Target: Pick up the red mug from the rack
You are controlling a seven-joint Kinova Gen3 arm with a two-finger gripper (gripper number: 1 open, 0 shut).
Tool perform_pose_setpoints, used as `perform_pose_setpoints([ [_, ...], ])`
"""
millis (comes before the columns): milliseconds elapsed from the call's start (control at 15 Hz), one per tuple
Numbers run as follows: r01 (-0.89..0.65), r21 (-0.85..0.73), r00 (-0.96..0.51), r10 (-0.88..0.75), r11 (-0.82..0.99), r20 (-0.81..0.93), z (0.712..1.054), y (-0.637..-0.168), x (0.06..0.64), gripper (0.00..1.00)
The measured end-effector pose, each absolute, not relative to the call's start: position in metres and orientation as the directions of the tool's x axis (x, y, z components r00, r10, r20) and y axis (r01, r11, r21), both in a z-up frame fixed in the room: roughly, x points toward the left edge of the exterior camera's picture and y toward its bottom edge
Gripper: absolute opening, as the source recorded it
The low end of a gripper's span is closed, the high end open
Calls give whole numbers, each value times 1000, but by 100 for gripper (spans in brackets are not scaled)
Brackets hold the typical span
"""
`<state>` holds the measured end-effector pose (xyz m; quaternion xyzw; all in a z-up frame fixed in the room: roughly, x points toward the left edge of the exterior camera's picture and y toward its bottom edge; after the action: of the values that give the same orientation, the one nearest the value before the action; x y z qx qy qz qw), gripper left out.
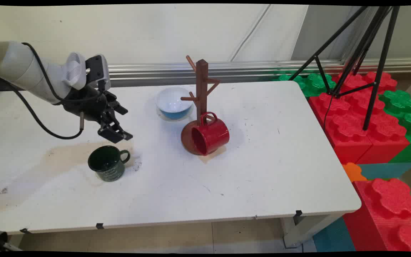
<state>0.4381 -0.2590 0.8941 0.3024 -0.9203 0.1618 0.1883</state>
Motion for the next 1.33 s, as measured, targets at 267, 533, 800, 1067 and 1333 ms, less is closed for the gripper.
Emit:
perform_pose_setpoints([
  [267,-597,-181,-749,-463,781,474,897,-261,432,100],
  [533,-583,-153,-745,-449,798,494,898,-257,419,100],
  [800,-582,-117,-732,-457,805,505,900,-252,401,100],
  [1067,-599,-76,-710,-484,797,512,902,-248,374,100],
  [1333,-627,-36,-675,-520,778,523,900,-249,345,100],
])
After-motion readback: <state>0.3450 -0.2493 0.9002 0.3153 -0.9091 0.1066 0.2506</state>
